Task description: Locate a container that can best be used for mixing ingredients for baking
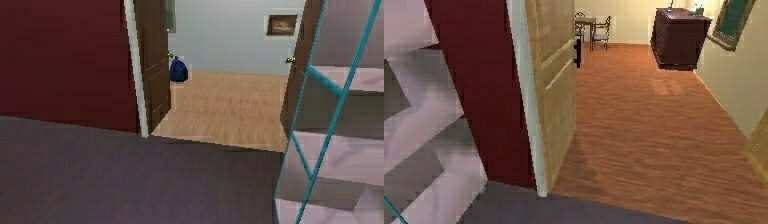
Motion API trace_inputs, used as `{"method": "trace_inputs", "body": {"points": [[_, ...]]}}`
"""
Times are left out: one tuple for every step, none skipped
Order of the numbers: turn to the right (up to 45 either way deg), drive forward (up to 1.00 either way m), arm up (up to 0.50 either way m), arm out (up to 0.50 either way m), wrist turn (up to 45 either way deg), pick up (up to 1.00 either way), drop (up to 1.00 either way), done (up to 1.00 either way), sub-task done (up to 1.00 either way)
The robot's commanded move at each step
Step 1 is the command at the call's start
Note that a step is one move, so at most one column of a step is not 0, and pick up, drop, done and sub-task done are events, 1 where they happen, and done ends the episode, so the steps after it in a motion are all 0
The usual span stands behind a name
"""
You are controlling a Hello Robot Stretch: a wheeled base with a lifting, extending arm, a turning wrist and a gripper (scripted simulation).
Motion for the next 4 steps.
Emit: {"method": "trace_inputs", "body": {"points": [[0.0,0.6,0.0,0.0,0.0,0.0,0.0,0.0,0.0],[9.0,0.0,0.0,0.0,0.0,0.0,0.0,0.0,0.0],[0.0,1.0,0.0,0.0,0.0,0.0,0.0,0.0,0.0],[0.0,1.0,0.0,0.0,0.0,0.0,0.0,0.0,0.0]]}}
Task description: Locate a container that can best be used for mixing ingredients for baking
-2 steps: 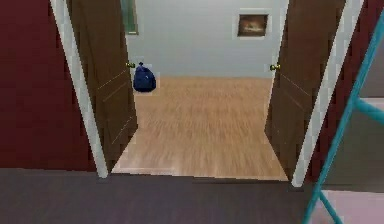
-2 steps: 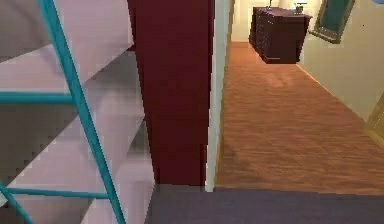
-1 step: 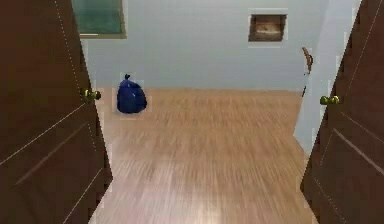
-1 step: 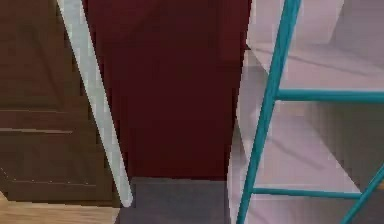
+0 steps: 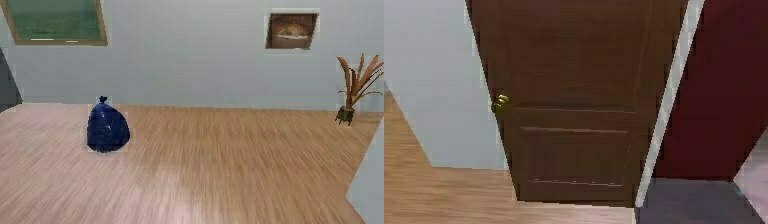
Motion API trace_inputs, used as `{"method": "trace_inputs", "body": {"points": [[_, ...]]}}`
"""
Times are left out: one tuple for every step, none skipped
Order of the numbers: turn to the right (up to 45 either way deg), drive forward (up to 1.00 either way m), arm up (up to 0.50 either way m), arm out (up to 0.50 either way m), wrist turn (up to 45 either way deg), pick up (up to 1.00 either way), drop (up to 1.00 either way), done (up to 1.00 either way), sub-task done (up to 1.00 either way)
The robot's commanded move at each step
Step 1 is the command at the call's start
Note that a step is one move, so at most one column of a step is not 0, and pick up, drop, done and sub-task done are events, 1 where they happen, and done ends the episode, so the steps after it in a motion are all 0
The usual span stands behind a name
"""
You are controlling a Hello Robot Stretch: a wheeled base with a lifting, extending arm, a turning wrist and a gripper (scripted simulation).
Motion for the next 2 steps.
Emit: {"method": "trace_inputs", "body": {"points": [[0.0,0.55,0.0,0.0,0.0,0.0,0.0,0.0,0.0],[-39.0,0.0,0.0,0.0,0.0,0.0,0.0,0.0,0.0]]}}
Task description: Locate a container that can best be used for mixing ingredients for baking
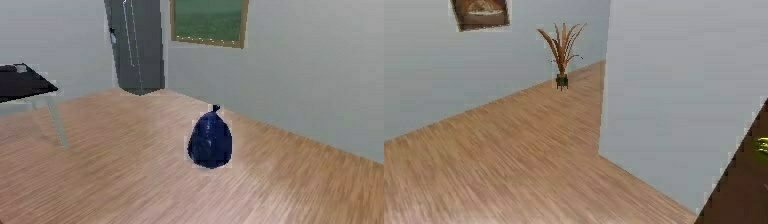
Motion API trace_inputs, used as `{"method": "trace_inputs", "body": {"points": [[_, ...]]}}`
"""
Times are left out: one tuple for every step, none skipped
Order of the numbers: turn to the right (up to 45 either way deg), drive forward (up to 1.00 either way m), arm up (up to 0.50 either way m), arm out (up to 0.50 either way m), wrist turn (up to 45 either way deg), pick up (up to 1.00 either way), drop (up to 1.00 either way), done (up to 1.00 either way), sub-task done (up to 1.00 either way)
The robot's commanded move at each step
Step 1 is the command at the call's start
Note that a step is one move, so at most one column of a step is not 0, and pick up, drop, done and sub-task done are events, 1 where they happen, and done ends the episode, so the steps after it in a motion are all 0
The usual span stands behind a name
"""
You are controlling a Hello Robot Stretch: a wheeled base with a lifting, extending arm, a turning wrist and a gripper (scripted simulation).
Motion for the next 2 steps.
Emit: {"method": "trace_inputs", "body": {"points": [[0.0,0.65,0.0,0.0,0.0,0.0,0.0,0.0,0.0],[-45.0,0.0,0.0,0.0,0.0,0.0,0.0,0.0,0.0]]}}
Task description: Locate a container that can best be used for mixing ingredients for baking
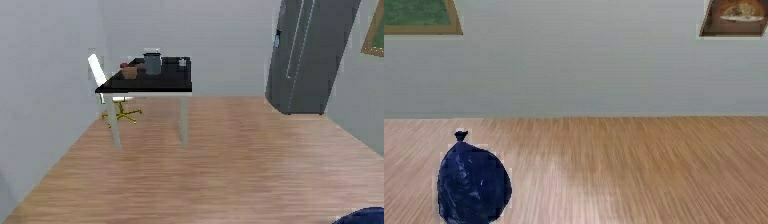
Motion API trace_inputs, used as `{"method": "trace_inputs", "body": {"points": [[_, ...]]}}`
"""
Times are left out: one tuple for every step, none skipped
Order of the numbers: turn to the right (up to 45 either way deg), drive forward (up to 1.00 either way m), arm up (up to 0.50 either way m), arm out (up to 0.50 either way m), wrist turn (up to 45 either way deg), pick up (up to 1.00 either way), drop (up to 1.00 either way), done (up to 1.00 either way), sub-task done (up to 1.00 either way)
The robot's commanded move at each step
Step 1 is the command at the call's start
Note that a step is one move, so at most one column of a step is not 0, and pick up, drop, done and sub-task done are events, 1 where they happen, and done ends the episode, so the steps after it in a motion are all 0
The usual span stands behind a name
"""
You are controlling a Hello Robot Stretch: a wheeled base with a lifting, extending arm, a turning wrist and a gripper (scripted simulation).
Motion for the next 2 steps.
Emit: {"method": "trace_inputs", "body": {"points": [[0.0,0.75,0.0,0.0,0.0,0.0,0.0,0.0,0.0],[-21.0,0.0,0.0,0.0,0.0,0.0,0.0,0.0,0.0]]}}
